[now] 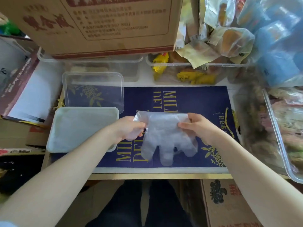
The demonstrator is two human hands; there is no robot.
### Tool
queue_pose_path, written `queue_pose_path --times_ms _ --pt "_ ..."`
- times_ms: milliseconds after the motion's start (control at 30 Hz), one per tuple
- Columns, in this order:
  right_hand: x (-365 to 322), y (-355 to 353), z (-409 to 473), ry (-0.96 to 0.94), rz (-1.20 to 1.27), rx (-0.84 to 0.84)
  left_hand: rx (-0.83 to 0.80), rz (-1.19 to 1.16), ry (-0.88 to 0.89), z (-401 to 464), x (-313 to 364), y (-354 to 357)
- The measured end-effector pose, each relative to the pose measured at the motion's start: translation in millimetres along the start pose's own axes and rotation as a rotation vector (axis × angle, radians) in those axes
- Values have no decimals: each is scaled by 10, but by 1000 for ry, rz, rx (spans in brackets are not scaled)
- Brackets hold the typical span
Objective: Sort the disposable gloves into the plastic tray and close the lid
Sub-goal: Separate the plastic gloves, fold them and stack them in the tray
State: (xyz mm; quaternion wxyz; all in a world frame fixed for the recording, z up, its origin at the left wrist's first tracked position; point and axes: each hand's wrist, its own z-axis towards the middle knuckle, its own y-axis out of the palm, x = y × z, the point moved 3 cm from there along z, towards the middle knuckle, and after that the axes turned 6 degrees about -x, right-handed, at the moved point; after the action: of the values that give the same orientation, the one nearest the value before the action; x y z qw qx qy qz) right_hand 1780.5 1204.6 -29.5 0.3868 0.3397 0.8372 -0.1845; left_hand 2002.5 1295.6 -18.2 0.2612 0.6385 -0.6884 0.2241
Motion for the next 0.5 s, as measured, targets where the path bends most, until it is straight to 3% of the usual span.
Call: queue_pose_path --times_ms 133,267,500 --pt "85 -36 77 45 -112 43 -9 177 -30 107 -55 -60" --pt "80 -84 129 60 -204 17 -49 99 -147 209 -24 -22" --pt "55 -204 219 34 -61 -25 236 -71 143 474 87 44"
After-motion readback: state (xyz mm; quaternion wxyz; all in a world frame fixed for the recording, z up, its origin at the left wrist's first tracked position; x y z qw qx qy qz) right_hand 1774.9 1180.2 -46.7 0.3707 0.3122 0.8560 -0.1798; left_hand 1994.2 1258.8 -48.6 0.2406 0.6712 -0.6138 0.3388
